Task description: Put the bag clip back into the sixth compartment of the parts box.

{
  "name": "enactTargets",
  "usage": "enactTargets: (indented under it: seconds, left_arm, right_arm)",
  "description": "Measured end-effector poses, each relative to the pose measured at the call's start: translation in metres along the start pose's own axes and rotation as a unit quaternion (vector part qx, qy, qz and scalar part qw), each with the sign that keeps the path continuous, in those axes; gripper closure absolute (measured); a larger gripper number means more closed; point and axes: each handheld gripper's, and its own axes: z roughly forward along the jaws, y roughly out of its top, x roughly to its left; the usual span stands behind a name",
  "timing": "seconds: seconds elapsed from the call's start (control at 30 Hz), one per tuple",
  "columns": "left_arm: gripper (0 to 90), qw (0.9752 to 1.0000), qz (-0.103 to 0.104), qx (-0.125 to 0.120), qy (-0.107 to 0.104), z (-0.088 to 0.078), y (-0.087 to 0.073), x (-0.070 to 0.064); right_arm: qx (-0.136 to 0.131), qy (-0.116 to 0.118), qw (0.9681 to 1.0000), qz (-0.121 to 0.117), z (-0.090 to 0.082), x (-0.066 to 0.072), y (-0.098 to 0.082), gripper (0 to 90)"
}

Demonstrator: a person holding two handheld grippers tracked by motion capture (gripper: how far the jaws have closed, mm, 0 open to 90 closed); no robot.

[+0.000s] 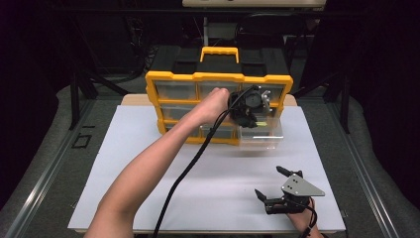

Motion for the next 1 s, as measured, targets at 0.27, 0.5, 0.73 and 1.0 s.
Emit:
enactTargets:
  seconds: [0.27,0.5,0.73,1.0]
  left_arm:
    - [79.6,1.0,-0.001,0.007,-0.005,0.007,-0.002,0.001]
    - [69.9,0.9998,-0.017,-0.008,0.003,0.006,-0.003,0.003]
    - [44.6,0.998,-0.049,-0.04,0.006,-0.007,-0.017,0.006]
    - [21.3,0.9956,-0.077,-0.051,0.02,-0.03,-0.045,0.004]
  right_arm:
    - [0.0,0.002,1.0,0.001,0.0,0.0,0.0,0.0]
    - [-0.001,0.004,1.0,-0.001,0.0,0.001,0.0,0.0]
    - [-0.001,0.004,1.0,-0.001,0.0,0.001,0.0,0.0]
    - [0.002,0.002,1.0,-0.002,0.0,0.002,0.0,0.0]
